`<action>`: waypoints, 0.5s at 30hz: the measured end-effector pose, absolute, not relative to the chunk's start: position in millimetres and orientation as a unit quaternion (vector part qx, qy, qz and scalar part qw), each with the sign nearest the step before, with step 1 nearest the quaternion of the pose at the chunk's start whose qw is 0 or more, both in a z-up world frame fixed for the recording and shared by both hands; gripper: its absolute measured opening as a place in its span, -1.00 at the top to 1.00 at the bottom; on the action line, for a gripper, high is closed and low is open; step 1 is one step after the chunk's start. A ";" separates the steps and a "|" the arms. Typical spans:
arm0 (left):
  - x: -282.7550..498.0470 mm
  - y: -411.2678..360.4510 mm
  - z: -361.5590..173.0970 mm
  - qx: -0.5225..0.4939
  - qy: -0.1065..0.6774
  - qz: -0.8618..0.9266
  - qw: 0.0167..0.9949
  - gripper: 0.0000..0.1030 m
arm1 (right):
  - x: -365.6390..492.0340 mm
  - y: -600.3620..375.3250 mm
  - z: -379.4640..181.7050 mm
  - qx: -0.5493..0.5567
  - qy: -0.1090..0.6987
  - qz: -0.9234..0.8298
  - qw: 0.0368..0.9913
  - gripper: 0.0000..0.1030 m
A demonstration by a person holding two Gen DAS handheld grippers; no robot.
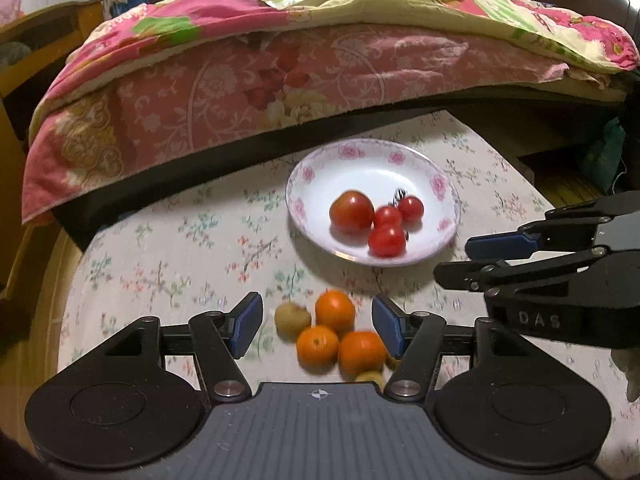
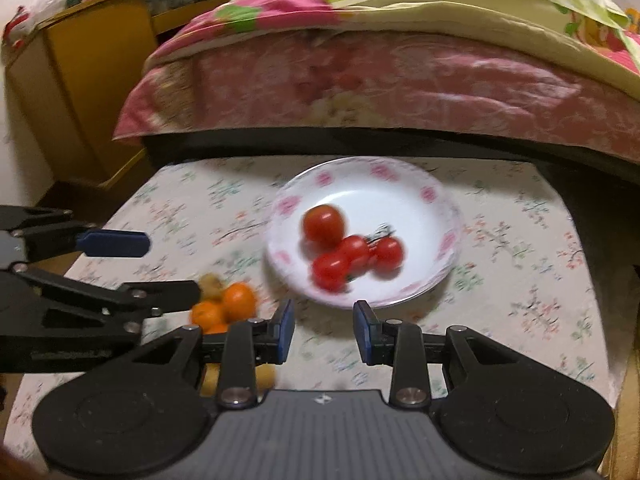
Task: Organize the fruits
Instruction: 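Withdraw both open tools from the plate back over the fruit cluster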
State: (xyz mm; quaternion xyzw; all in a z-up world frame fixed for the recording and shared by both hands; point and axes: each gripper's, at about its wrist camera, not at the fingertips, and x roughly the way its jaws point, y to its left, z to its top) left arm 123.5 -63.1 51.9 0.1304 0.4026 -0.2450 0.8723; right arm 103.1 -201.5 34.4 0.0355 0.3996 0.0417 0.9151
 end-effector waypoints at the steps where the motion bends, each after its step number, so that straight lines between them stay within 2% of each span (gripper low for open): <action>1: 119.9 -61.3 51.7 0.130 0.405 -0.246 0.871 -0.36 | 99.3 -197.0 35.0 0.036 0.400 0.046 0.915 0.40; 10: 94.4 -55.4 47.6 0.129 0.420 -0.257 0.861 -0.39 | 76.7 -182.7 33.1 0.041 0.411 0.050 0.910 0.40; 15: 87.0 -55.5 44.3 0.130 0.427 -0.253 0.858 -0.52 | 68.4 -184.1 30.7 0.045 0.420 0.044 0.905 0.39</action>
